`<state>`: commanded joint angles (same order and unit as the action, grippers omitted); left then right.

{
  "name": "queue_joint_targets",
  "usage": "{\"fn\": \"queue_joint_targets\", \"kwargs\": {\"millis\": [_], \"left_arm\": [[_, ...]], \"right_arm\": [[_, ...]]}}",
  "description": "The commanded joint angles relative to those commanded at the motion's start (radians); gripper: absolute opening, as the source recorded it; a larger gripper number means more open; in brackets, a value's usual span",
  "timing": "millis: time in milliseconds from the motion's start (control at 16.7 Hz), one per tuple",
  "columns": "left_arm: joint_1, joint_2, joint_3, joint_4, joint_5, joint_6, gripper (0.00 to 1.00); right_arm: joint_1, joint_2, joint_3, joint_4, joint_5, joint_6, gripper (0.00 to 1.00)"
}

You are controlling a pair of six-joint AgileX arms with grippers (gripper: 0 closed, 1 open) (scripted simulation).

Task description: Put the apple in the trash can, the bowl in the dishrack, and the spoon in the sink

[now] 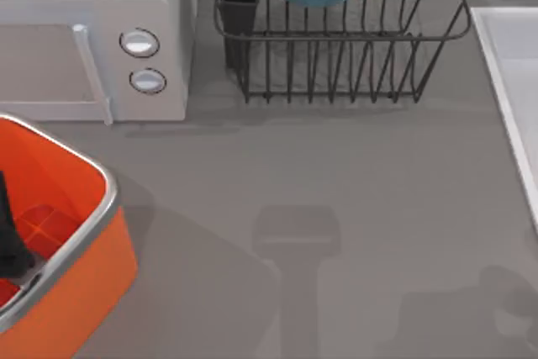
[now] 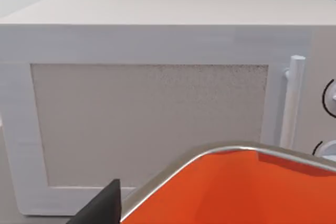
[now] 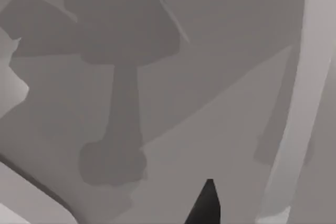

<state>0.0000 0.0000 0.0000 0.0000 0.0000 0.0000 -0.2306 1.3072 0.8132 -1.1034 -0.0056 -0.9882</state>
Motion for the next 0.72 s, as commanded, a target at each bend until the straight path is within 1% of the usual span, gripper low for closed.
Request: {"fn": "queue_joint_targets", "kwargs": {"millis": [180,480,600,720], "left_arm": [[0.0,0.0,0.0,0.0,0.0,0.0,1.0],[0.0,0.0,0.0,0.0,0.0,0.0,1.0],[0.0,0.0,0.0,0.0,0.0,0.0,1.0],[0.0,0.0,0.0,0.0,0.0,0.0,1.0]], "right_arm": [[-0.001,-0.042,0.057,-0.07,0.0,0.003,0.0],[0.001,-0.039,0.056,-0.07,0.0,0.004,0.0],[0.001,-0.012,0.087,-0.082,0.0,0.003,0.0],[0.002,0.055,0.161,-0.11,-0.001,0.001,0.0]]}}
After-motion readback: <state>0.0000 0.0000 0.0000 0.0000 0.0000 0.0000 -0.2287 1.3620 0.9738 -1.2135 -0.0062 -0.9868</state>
